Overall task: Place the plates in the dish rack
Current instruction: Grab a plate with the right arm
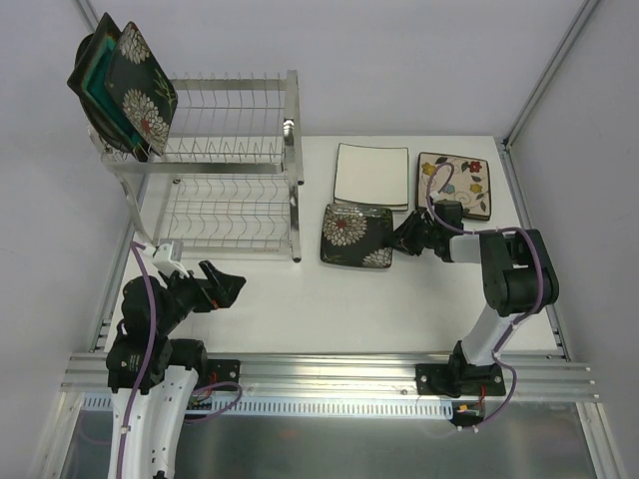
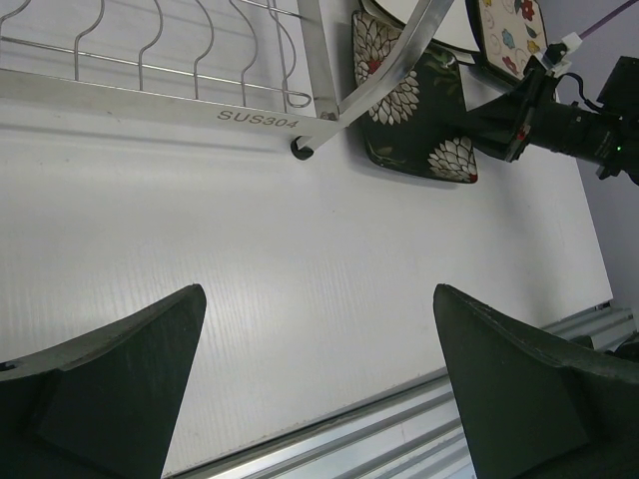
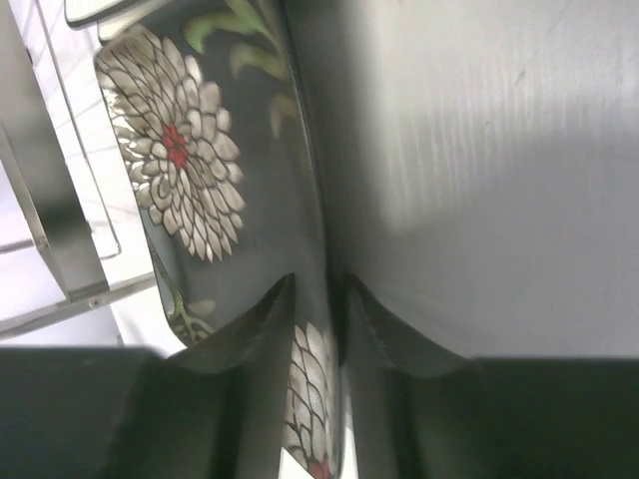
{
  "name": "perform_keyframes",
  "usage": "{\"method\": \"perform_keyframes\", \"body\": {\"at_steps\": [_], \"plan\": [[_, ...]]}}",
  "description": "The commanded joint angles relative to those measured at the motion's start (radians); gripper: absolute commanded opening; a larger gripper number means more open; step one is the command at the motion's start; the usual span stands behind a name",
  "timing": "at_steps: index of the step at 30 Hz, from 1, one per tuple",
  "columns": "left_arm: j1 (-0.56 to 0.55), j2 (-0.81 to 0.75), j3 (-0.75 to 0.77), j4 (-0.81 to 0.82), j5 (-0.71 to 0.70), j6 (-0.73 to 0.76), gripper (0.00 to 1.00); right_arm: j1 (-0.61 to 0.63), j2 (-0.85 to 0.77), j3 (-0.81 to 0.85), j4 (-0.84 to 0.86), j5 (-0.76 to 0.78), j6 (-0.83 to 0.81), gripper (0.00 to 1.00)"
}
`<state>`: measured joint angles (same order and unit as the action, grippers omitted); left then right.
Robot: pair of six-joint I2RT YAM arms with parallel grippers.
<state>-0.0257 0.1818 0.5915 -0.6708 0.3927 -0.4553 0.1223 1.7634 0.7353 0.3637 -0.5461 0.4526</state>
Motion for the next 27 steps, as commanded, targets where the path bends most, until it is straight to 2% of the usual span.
{"method": "perform_keyframes", "body": {"at_steps": [1,4,7,18,27], "plan": [[-0.003,0.005,-0.005,0.019,0.021,-0.003,0.99,0.005,0.038,-0.025,0.023,0.008,0.009,0.23],[-0.003,0.007,-0.005,0.019,0.023,-0.002,0.99,0.0,0.03,-0.034,0.034,0.008,0.012,0.08],[-0.005,0.008,-0.005,0.019,0.028,-0.002,0.99,-0.009,0.007,-0.042,0.032,0.0,0.014,0.01],[-0.048,0.068,0.005,0.028,0.116,0.003,0.99,-0.05,-0.215,-0.07,-0.1,-0.015,-0.006,0.01],[-0.054,0.117,0.002,0.068,0.235,-0.135,0.99,-0.052,-0.473,-0.07,-0.282,-0.035,-0.048,0.01]]}}
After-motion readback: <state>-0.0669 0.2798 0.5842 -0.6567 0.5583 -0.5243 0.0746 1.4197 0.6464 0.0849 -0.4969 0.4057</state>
